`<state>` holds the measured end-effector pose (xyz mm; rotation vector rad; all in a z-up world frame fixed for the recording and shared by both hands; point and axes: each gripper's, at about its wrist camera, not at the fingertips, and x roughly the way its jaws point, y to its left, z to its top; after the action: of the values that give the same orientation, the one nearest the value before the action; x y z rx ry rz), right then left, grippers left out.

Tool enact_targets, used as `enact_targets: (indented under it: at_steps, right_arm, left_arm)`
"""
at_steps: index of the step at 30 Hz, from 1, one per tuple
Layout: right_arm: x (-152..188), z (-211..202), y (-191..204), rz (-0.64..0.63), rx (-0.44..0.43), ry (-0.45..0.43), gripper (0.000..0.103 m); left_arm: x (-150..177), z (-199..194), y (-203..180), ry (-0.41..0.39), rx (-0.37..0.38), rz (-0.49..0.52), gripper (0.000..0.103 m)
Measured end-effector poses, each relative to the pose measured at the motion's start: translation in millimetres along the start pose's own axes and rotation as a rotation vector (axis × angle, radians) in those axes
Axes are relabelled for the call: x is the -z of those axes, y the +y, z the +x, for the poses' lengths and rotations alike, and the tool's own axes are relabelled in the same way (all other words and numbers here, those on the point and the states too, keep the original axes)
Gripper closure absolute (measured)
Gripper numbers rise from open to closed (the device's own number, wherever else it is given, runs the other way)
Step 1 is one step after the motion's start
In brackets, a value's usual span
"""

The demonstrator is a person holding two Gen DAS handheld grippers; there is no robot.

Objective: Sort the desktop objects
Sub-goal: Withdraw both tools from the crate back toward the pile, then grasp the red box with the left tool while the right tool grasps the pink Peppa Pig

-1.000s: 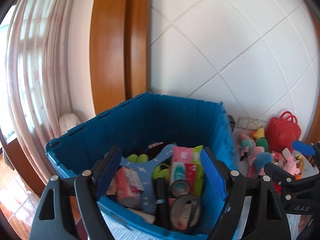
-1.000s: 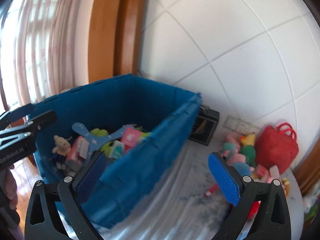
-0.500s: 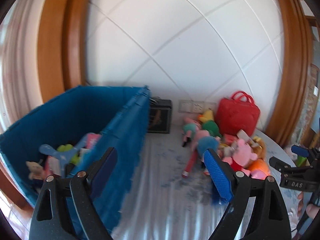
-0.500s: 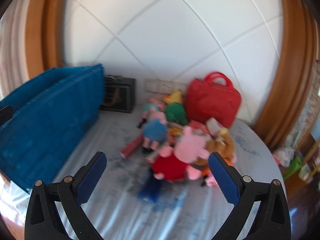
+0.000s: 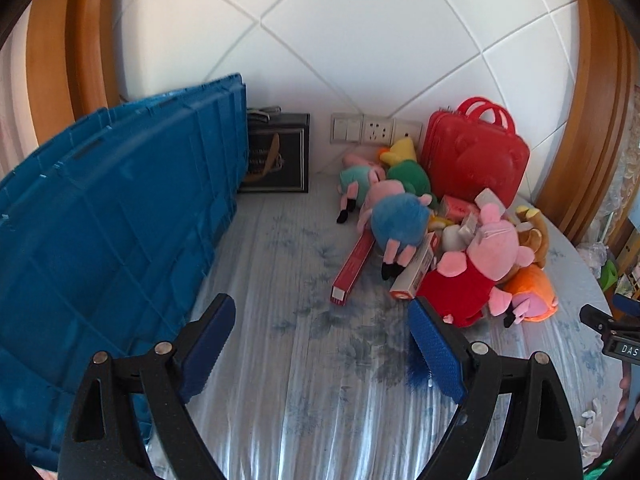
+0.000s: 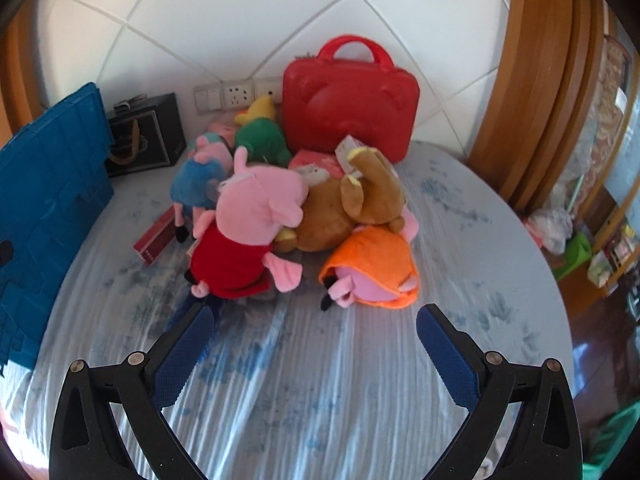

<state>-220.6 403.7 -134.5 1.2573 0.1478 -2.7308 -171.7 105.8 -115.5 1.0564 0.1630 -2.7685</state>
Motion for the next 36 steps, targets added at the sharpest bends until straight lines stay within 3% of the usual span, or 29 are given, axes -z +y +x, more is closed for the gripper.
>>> enact_targets:
  at_steps: [11,20,29,32,34,36]
  right_arm:
    - [-32,82,39,0.038,-0.073,0.114,0.0]
    - [-69,159,71,0.04,-0.062,0.196,0.0]
    - [-80,201,69,0.071,-0.057,0.244,0.0]
    - [-84,206,70,0.07,-0.066,0.245,0.0]
    - [-84,208,70,0.072,-0.068,0.244,0.003]
    - [-85,208,71,0.071,-0.066,0.238,0.014]
  left_arm:
    - [-14,121,4,0.168,0.011,0.02,0.014]
    - [-21,251,-19,0.349,0.097,0.067,0.016]
    - [-15,316,-44,0.444,0.108,0.123,0.042]
    - [-16,318,-48,0.445,0.104,0.128,0.069]
    - [-15,314,-49,0.451,0.096,0.132,0.078]
    - [-11,307,-49,0.448,0.086,0.128,0.078]
